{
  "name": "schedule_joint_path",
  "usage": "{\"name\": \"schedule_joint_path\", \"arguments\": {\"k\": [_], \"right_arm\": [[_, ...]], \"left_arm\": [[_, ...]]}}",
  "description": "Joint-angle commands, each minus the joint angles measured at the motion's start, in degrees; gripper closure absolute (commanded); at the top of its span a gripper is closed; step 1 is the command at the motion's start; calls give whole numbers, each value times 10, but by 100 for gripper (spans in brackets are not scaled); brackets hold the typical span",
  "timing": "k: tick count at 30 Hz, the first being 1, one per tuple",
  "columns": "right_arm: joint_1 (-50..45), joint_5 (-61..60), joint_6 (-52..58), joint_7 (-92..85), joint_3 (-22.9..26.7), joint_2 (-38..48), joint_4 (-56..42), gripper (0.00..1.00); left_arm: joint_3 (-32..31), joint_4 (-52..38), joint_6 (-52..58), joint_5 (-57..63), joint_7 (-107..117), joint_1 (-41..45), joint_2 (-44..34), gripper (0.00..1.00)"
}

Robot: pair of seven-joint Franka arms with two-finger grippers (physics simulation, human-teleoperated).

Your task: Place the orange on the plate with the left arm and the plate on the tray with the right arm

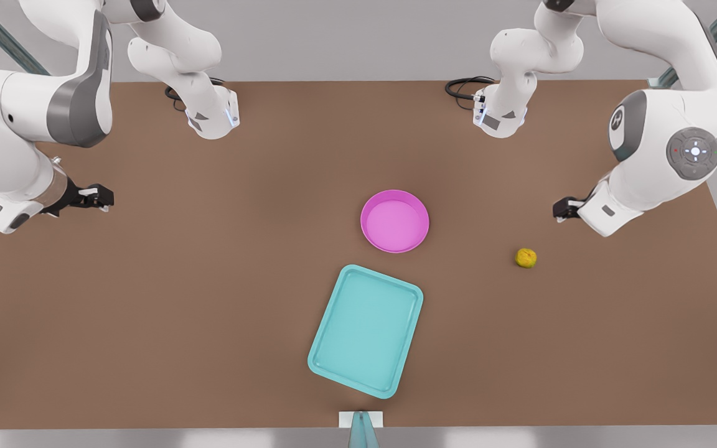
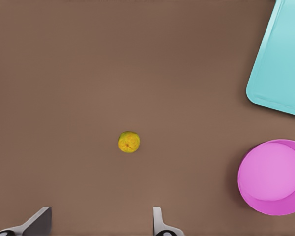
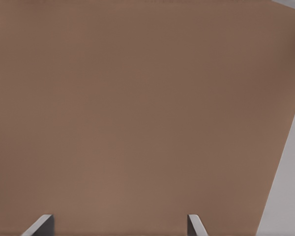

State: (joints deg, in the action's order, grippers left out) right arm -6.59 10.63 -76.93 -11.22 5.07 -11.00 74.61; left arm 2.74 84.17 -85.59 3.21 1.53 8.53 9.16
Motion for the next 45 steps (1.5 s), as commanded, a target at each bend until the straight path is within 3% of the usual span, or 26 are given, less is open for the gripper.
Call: {"name": "schedule_joint_path", "arguments": {"k": [1, 4, 7, 11, 39, 41, 45], "right_arm": [[0, 0, -4, -31, 0, 0, 0, 0], [0, 0, -4, -31, 0, -1, 0, 0], [0, -3, -4, -31, 0, -2, 0, 0], [0, -4, -4, -31, 0, -3, 1, 0], [-1, -11, -9, -29, 0, -10, 2, 0], [-1, -11, -9, -29, 0, -11, 2, 0], [-1, -11, -9, -29, 0, -11, 2, 0]], "left_arm": [[1, -2, 12, -4, 15, -2, 2, 0], [3, 31, -17, -17, 22, -18, 61, 0], [6, 176, -284, -17, 10, -34, 140, 0], [24, 253, -382, -13, -133, -38, 168, 0], [20, 257, -390, -18, -101, -27, 254, 0], [20, 257, -390, -17, -101, -27, 253, 28], [20, 257, -390, -17, -101, -27, 253, 30]]}}
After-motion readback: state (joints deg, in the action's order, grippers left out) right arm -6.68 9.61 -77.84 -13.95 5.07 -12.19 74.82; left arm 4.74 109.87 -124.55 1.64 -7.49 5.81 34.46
